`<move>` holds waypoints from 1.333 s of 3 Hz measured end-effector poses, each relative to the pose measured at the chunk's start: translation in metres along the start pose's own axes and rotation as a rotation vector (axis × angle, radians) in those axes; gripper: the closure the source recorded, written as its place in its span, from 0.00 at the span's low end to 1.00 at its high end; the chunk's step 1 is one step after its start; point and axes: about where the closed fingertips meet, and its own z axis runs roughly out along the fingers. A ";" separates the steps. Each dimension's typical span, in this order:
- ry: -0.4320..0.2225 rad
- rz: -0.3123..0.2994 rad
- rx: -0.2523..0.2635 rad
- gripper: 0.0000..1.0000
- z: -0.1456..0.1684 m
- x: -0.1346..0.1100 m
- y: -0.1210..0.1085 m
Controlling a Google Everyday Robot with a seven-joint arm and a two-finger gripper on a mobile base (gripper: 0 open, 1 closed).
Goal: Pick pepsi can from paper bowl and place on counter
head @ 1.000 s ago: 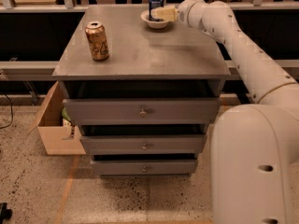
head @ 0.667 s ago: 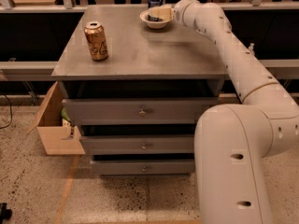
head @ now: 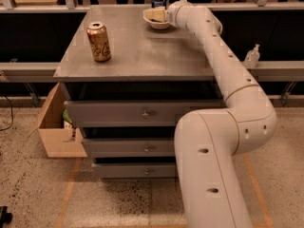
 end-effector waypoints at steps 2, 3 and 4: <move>0.014 0.006 -0.005 0.00 0.022 0.005 0.018; 0.021 0.006 -0.007 0.01 0.027 0.006 0.023; 0.022 0.005 -0.018 0.23 0.028 0.007 0.027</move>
Offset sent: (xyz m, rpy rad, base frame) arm 0.0685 0.0223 0.0103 -0.0042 0.0222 0.0049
